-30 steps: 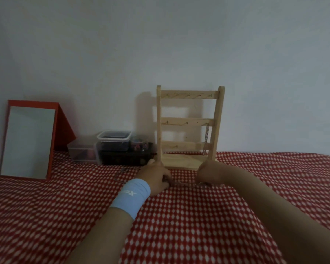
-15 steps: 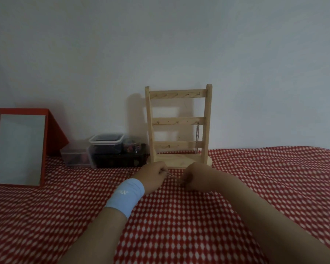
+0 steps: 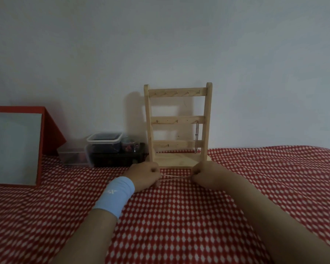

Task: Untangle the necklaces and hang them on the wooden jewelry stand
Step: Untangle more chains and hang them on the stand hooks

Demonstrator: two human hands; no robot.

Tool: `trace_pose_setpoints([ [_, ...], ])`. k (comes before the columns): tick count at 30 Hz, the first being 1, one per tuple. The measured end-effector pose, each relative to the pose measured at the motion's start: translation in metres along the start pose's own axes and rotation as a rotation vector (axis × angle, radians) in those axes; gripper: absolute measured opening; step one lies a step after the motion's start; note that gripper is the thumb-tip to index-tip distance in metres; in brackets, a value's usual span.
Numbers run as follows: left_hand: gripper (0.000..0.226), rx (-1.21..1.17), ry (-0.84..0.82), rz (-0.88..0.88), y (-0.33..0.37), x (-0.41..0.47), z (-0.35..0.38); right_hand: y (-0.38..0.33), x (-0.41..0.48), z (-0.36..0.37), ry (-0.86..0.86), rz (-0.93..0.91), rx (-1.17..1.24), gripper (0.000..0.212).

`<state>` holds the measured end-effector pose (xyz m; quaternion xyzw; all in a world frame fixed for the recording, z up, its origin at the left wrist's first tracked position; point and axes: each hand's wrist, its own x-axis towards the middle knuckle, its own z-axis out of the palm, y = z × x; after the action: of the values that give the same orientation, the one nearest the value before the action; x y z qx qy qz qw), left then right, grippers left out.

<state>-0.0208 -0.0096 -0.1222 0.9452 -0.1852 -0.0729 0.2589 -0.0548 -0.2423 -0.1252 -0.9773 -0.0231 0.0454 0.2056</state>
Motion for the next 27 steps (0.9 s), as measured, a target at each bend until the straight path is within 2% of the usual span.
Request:
trace_pose_setpoints([
  [2, 0.006, -0.050, -0.097, 0.050, 0.004, 0.000, 0.004, -0.003, -0.001, -0.003, 0.039, 0.042, -0.125, 0.020],
  [5, 0.029, -0.149, -0.129, 0.093, 0.008, 0.000, 0.008, -0.020, 0.001, -0.001, 0.066, -0.025, -0.282, 0.029],
  [7, 0.031, -0.148, -0.067, 0.109, 0.007, -0.002, 0.005, -0.035, 0.003, 0.004, 0.048, -0.116, -0.133, 0.030],
  [9, 0.028, -0.068, -0.043, 0.113, 0.001, -0.003, 0.000, -0.048, 0.005, 0.012, -0.057, -0.184, 0.040, 0.029],
  [12, 0.029, -0.011, -0.075, 0.084, -0.013, -0.006, -0.005, -0.054, 0.015, 0.024, -0.106, -0.230, -0.033, 0.032],
  [14, 0.032, 0.043, -0.095, 0.079, -0.020, -0.009, -0.008, -0.052, 0.019, 0.023, -0.107, -0.240, -0.060, 0.022],
  [19, 0.018, 0.099, -0.033, 0.077, -0.035, -0.008, -0.016, -0.047, 0.021, 0.009, -0.182, -0.210, -0.144, 0.017],
  [23, 0.017, 0.047, 0.001, 0.091, -0.043, -0.005, -0.015, -0.054, 0.029, 0.008, -0.196, -0.130, -0.285, 0.021],
  [27, 0.017, -0.098, 0.053, 0.108, -0.051, 0.000, -0.012, -0.079, 0.034, 0.029, -0.173, -0.218, -0.146, 0.025],
])
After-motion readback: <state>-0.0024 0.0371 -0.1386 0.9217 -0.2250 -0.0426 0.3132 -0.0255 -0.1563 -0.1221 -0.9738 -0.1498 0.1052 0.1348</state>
